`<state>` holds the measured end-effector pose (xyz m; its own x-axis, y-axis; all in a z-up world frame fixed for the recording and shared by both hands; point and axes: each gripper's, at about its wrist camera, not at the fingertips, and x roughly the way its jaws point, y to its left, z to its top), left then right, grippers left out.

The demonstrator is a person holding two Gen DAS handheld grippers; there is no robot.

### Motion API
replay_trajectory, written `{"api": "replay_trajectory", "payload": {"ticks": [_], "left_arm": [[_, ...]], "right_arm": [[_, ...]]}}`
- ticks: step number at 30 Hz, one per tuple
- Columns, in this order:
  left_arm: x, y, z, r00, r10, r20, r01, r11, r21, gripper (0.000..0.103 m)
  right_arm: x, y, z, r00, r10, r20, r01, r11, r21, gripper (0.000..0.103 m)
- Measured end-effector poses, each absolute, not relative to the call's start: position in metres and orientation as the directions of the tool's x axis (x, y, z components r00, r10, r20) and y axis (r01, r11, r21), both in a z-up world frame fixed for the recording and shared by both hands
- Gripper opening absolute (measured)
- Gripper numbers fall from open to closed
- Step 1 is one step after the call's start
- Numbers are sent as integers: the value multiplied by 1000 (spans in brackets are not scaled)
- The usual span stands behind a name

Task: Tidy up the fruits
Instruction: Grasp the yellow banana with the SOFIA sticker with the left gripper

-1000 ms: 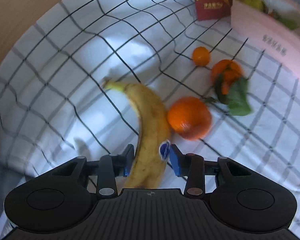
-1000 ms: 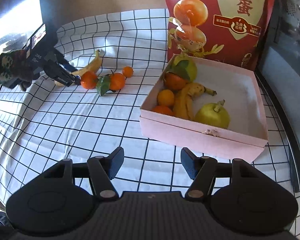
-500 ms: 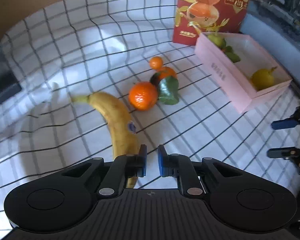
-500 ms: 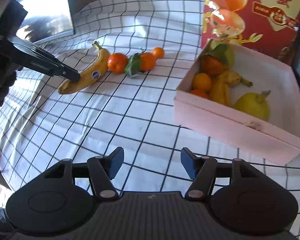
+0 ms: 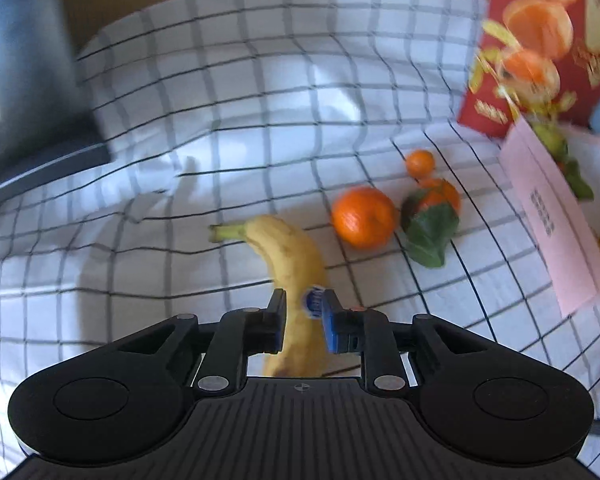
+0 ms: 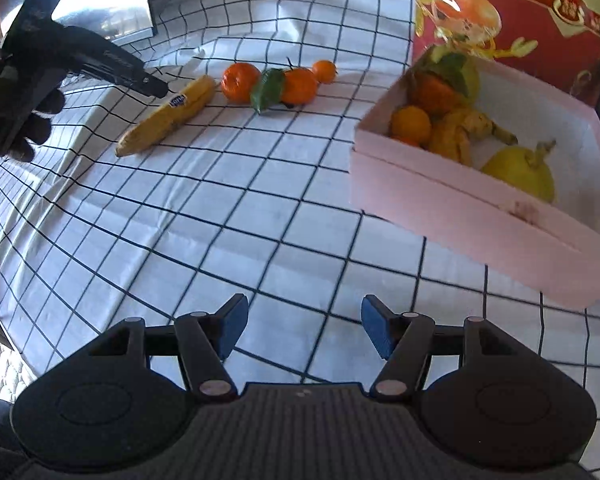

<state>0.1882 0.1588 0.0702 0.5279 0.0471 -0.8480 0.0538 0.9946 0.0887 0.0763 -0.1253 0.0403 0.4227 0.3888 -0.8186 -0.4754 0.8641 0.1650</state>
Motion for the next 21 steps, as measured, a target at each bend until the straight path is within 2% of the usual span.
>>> {"api": "replay_trajectory", "payload": {"ticks": [2, 4, 6, 8, 13, 16, 17, 18, 19, 21], "left_arm": [[189, 145, 66, 530, 93, -843, 91, 982, 165, 27], [190, 138, 64, 524, 101, -846, 106, 978, 182, 36], [191, 136, 61, 510, 65, -857, 119, 982, 145, 62], [192, 136, 59, 503, 30, -864, 130, 985, 110, 71], [197, 143, 53, 504, 102, -858, 71, 985, 159, 65], [202, 155, 47, 485, 112, -867, 23, 990, 141, 63], [204, 158, 46, 478, 104, -872, 13, 992, 125, 57], [206, 159, 45, 474, 94, -875, 9, 994, 111, 47], [208, 160, 43, 473, 82, -877, 8, 995, 97, 42], [211, 158, 41, 471, 92, -877, 7, 994, 108, 43]], "right_arm": [[76, -129, 39, 422, 385, -821, -469, 868, 166, 63], [76, -132, 38, 422, 381, -823, -463, 871, 166, 63], [75, -135, 38, 427, 379, -821, -459, 873, 164, 64], [75, -137, 37, 429, 380, -819, -457, 874, 166, 64], [74, -136, 37, 434, 377, -818, -459, 874, 160, 68], [72, -136, 36, 437, 379, -816, -463, 872, 157, 72], [72, -137, 36, 437, 382, -815, -462, 872, 161, 74], [71, -138, 35, 437, 387, -812, -461, 871, 167, 75], [71, -138, 35, 436, 393, -810, -460, 870, 175, 79], [71, -140, 34, 422, 417, -805, -462, 863, 205, 89]]}}
